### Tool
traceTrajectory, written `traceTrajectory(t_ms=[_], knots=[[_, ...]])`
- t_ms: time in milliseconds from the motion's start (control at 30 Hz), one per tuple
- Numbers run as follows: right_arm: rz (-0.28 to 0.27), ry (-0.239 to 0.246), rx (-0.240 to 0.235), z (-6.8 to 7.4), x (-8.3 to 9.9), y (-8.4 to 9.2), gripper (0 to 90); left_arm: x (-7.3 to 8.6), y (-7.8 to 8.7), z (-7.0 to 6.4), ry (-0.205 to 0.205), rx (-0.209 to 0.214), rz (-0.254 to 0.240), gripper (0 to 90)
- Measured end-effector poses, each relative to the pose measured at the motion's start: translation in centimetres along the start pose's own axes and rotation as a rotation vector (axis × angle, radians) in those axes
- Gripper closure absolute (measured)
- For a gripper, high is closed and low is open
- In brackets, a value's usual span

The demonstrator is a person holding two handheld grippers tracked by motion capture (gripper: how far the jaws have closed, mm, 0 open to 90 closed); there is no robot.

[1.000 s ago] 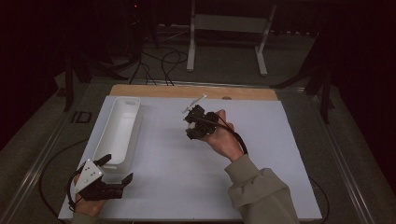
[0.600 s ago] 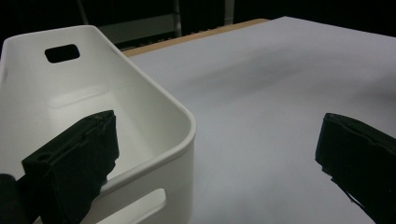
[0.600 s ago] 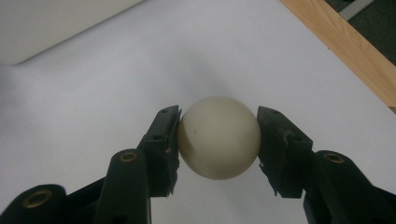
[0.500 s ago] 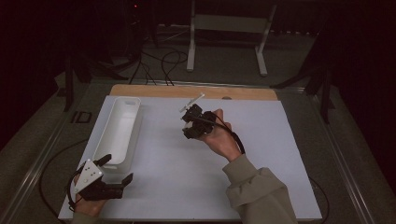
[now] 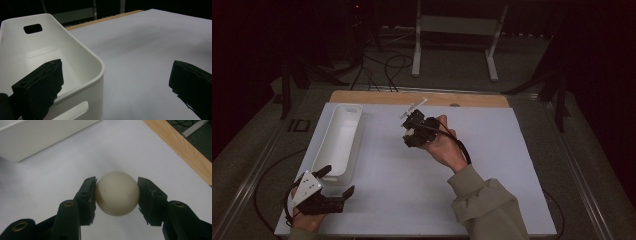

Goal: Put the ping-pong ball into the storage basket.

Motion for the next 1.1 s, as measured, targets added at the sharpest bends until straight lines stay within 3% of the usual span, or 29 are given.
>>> traceTrajectory(t_ms=[1100], knots=[[-0.042,0.024,-0.023,2.4,-2.5,-0.4,50.4,0.0,0.0,0.0,0.002,0.003,-0.004,0.1]])
Point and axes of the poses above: each handheld gripper's, and its own axes: y roughly backward along the jaws, x roughly out of its underside, z roughly to its left, the point moved 5 cm from there along -y, roughly forward along the jaws, and after that the axes turned 5 degrees about -z, right-handed, at the moved point
